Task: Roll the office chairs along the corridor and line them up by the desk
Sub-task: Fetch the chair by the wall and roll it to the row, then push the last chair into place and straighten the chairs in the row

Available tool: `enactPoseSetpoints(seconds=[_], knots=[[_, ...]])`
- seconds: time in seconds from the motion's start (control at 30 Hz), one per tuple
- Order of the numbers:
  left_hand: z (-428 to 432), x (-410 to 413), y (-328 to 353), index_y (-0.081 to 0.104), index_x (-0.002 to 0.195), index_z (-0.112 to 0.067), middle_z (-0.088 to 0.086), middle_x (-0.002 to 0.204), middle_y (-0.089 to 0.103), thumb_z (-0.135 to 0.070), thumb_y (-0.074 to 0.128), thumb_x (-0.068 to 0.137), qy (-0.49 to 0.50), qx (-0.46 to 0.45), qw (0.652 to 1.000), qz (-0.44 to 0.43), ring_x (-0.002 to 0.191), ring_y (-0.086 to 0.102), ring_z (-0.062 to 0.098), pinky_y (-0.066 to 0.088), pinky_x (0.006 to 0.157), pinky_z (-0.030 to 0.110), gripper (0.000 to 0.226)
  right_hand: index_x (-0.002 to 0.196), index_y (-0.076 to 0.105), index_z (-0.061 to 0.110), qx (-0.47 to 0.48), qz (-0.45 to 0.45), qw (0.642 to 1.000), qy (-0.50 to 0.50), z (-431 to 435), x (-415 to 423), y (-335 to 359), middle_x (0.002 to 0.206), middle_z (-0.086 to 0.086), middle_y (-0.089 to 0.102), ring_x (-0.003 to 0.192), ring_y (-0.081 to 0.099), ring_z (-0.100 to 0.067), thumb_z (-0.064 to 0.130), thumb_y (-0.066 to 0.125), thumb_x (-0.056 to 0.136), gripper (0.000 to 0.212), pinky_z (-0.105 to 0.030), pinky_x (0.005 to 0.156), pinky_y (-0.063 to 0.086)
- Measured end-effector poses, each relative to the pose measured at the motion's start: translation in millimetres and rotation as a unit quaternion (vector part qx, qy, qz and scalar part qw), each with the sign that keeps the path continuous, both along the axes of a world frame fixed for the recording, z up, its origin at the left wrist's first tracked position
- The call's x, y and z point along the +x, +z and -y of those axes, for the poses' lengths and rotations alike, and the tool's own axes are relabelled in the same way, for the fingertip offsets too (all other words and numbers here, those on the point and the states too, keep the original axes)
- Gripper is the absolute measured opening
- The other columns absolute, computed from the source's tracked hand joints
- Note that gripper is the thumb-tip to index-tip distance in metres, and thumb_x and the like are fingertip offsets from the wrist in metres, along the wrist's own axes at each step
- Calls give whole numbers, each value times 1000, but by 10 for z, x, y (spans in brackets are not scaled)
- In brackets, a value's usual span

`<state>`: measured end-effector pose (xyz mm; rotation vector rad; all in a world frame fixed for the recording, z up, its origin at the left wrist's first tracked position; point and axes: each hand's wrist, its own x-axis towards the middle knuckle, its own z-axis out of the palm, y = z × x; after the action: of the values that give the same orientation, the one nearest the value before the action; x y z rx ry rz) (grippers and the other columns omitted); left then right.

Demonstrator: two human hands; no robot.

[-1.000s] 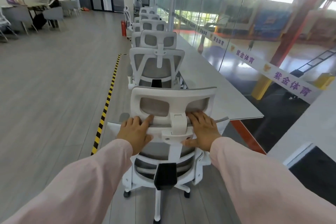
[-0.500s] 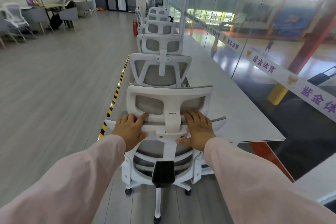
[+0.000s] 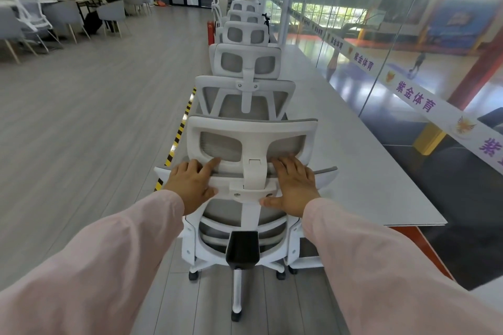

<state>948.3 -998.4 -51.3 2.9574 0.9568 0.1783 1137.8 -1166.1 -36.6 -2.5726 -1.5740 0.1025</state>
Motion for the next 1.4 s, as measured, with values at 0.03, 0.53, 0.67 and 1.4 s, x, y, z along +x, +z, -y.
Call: enactPoseSetpoints(seconds=[0.03, 0.53, 0.67, 1.4], knots=[[-25, 25, 3, 9, 147, -29, 8, 125, 43, -48, 46, 90, 0, 0, 1000, 2, 118, 39, 29, 26, 110, 44, 70, 150, 6, 27, 0, 0, 1000, 1, -29, 27, 4, 157, 4, 6, 145, -3, -20, 65, 59, 76, 99, -42, 117, 2], [-298, 87, 235, 34, 138, -29, 3, 124, 44, -39, 52, 89, -19, 1, 998, 67, 117, 39, 25, 30, 103, 37, 53, 112, 52, 21, 302, 28, 953, -5, -467, -115, 344, 115, 2, 54, 107, 48, -19, 49, 65, 81, 44, -36, 101, 40], [-620, -146, 443, 45, 133, -28, 1, 124, 48, -36, 49, 92, -11, 21, 994, 106, 116, 40, 22, 35, 96, 32, 41, 80, 58, 17, 387, 100, 916, -21, -888, -285, 482, 83, 0, 58, 80, 48, -19, 39, 54, 86, 22, -38, 77, 46], [-4486, -1605, 668, 51, 128, -26, -1, 125, 50, -31, 46, 94, -22, 9, 997, 74, 118, 41, 18, 35, 96, 29, 35, 88, 64, 16, 172, 186, 966, 60, -4948, -1800, 621, 86, -2, 63, 86, 52, -23, 30, 47, 91, 22, -37, 79, 40]])
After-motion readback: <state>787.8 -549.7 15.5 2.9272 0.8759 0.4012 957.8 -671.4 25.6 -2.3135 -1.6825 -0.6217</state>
